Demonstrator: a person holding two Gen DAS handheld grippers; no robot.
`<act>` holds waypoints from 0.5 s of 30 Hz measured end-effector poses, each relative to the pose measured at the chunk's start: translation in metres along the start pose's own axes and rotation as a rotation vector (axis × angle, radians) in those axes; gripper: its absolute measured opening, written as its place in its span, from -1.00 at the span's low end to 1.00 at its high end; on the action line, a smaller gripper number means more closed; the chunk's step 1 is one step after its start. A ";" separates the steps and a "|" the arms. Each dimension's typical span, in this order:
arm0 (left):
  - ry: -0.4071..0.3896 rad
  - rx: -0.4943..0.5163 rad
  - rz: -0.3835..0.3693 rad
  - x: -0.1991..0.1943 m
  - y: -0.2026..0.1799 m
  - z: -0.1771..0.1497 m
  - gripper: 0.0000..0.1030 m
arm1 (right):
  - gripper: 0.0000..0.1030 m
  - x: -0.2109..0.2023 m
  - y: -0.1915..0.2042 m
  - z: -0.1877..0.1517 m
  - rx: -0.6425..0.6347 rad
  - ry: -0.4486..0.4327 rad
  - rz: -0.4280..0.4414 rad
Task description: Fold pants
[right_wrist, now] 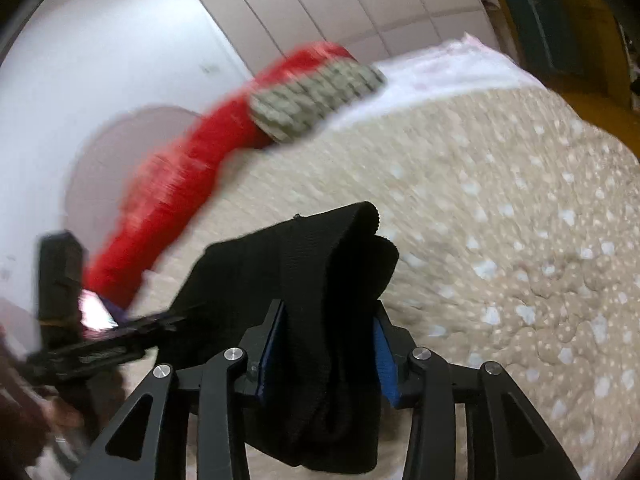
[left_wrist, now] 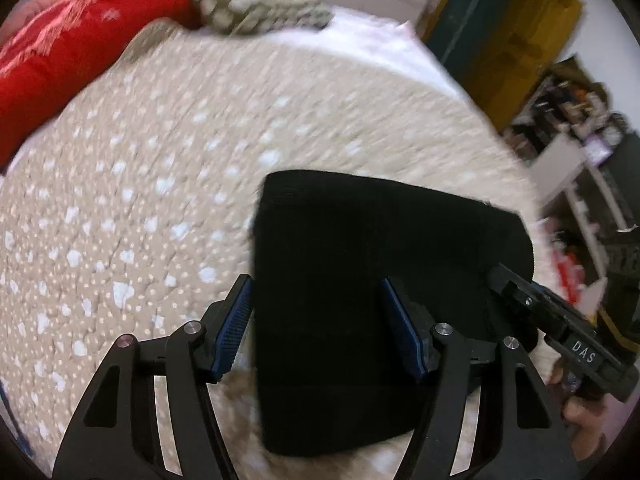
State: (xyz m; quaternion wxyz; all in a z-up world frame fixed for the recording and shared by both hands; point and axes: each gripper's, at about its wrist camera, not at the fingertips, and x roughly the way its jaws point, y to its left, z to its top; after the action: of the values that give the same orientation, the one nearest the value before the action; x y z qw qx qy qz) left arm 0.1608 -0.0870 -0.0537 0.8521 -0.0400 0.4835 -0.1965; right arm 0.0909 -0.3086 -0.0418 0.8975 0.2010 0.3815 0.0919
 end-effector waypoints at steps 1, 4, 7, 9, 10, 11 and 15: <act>0.006 -0.017 -0.026 0.003 0.005 0.000 0.32 | -0.14 0.009 -0.005 -0.002 -0.001 0.037 -0.035; -0.007 -0.009 -0.017 -0.006 0.008 0.004 0.33 | -0.13 -0.006 -0.014 -0.003 0.017 0.018 -0.022; -0.078 0.009 0.036 -0.022 0.003 0.007 0.32 | -0.14 -0.040 -0.001 0.002 -0.059 -0.069 -0.057; -0.086 0.022 0.051 -0.022 -0.003 0.012 0.32 | -0.18 -0.046 0.013 0.008 -0.110 -0.085 -0.040; -0.083 0.026 0.068 -0.019 -0.005 0.014 0.32 | -0.21 -0.043 0.023 0.013 -0.147 -0.084 -0.041; -0.077 0.027 0.090 -0.014 -0.009 0.013 0.32 | -0.24 -0.038 0.027 0.014 -0.168 -0.081 -0.043; -0.041 0.000 0.111 0.006 -0.007 0.011 0.46 | -0.29 0.010 0.025 0.014 -0.183 0.023 -0.103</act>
State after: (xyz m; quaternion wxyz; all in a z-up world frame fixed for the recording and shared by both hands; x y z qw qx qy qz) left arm 0.1703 -0.0967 -0.0508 0.8714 -0.0173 0.4674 -0.1481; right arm 0.1080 -0.2871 -0.0292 0.9113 0.0971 0.3915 0.0823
